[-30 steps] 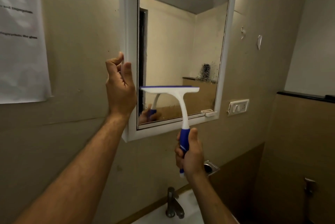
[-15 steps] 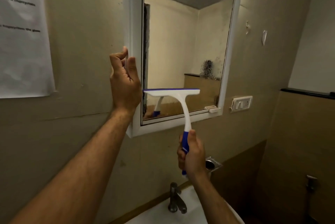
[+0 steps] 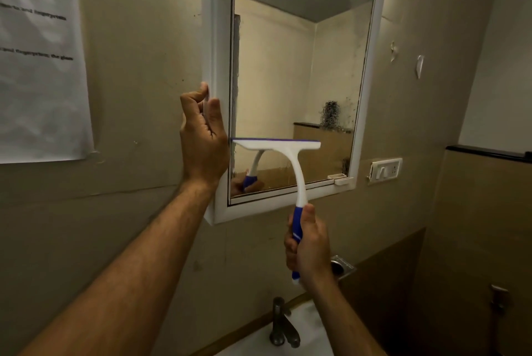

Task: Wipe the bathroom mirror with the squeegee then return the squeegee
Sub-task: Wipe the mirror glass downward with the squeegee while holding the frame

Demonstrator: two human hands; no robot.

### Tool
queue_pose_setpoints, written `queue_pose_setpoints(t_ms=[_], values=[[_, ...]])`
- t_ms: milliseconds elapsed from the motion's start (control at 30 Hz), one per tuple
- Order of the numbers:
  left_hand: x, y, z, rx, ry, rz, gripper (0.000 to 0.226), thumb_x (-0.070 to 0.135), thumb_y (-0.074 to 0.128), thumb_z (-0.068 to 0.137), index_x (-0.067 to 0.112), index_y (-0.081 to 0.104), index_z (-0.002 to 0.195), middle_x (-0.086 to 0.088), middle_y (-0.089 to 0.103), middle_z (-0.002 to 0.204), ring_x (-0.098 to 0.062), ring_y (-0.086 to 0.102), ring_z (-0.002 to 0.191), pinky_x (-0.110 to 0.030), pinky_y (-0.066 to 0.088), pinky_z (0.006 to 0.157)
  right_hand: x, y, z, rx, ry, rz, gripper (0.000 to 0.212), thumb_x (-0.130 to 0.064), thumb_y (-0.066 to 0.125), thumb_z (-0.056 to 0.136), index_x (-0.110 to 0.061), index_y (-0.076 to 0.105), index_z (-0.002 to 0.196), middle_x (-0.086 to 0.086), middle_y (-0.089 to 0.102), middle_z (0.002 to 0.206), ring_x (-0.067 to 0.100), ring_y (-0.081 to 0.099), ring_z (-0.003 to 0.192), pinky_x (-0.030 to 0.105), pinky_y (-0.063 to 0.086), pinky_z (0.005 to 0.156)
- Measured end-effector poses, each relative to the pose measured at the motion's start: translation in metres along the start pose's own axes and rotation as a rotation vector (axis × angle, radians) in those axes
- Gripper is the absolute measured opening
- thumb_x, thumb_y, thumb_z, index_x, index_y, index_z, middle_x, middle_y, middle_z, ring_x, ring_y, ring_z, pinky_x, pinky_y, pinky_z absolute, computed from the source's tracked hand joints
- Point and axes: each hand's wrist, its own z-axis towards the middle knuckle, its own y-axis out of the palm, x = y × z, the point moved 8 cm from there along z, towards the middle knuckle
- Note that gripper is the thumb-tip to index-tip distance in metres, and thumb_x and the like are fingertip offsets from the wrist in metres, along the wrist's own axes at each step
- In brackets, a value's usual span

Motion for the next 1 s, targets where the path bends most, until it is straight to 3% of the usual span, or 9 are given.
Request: queue_pose_setpoints(t_ms=[167, 233, 300, 367, 667, 867, 1000], values=[[-0.001, 0.0, 0.002, -0.008, 0.011, -0.009, 0.034, 0.042, 0.035, 0.1, 0.011, 0.038, 0.112, -0.012, 0.05, 0.136, -0.039, 0.061, 0.099, -0.044, 0.055, 0.073, -0.031, 0.005, 0.009, -0.014, -0.011, 0.03, 0.063, -0.071, 0.036, 0.081, -0.013, 0.057, 0.093, -0.007, 0.047, 0.05, 0.008, 0.037, 0.039, 0.022, 0.033, 0.036], [0.001, 0.0, 0.005, -0.038, 0.01, 0.007, 0.035, 0.043, 0.034, 0.099, 0.013, 0.036, 0.117, -0.018, 0.058, 0.118, -0.034, 0.064, 0.089, -0.036, 0.054, 0.061, -0.065, 0.014, 0.02, -0.04, -0.051, 0.061, 0.06, -0.07, 0.034, 0.086, -0.015, 0.058, 0.091, -0.007, 0.047, 0.052, 0.008, 0.036, 0.039, 0.022, 0.031, 0.035], [0.007, -0.002, 0.008, -0.045, 0.024, 0.046, 0.035, 0.043, 0.034, 0.099, 0.016, 0.034, 0.122, -0.011, 0.06, 0.088, -0.019, 0.06, 0.066, -0.025, 0.045, 0.048, -0.103, 0.025, 0.03, -0.053, -0.091, 0.081, 0.056, -0.066, 0.031, 0.093, -0.017, 0.057, 0.089, -0.007, 0.047, 0.051, 0.008, 0.035, 0.038, 0.021, 0.03, 0.034], [0.012, -0.005, 0.012, -0.023, 0.032, 0.079, 0.033, 0.041, 0.036, 0.1, 0.016, 0.035, 0.121, -0.003, 0.055, 0.075, -0.012, 0.054, 0.056, -0.022, 0.043, 0.045, -0.129, 0.033, 0.039, -0.057, -0.108, 0.081, 0.054, -0.064, 0.031, 0.095, -0.018, 0.057, 0.09, -0.007, 0.047, 0.05, 0.008, 0.035, 0.037, 0.021, 0.03, 0.034], [0.053, 0.004, 0.088, -0.023, 0.072, 0.081, 0.029, 0.039, 0.035, 0.1, 0.015, 0.036, 0.116, 0.004, 0.055, 0.083, -0.008, 0.057, 0.065, -0.018, 0.042, 0.05, -0.117, 0.026, 0.024, -0.192, -0.001, 0.178, 0.055, -0.065, 0.035, 0.094, -0.016, 0.06, 0.093, -0.003, 0.045, 0.054, 0.011, 0.032, 0.039, 0.022, 0.028, 0.036], [0.071, 0.022, 0.132, 0.05, 0.059, 0.038, 0.035, 0.041, 0.027, 0.101, 0.016, 0.03, 0.127, -0.01, 0.058, 0.1, -0.015, 0.059, 0.072, -0.018, 0.04, 0.052, -0.21, 0.036, 0.06, -0.148, -0.133, 0.161, 0.052, -0.062, 0.034, 0.096, -0.017, 0.06, 0.094, -0.004, 0.047, 0.05, 0.009, 0.035, 0.036, 0.02, 0.031, 0.035], [0.069, 0.022, 0.128, 0.068, 0.116, 0.032, 0.036, 0.042, 0.027, 0.101, 0.019, 0.03, 0.129, -0.017, 0.061, 0.099, -0.016, 0.058, 0.067, -0.02, 0.041, 0.05, -0.218, 0.047, 0.07, -0.135, -0.141, 0.118, 0.05, -0.06, 0.033, 0.097, -0.017, 0.058, 0.094, -0.004, 0.046, 0.049, 0.009, 0.034, 0.036, 0.021, 0.031, 0.038]])
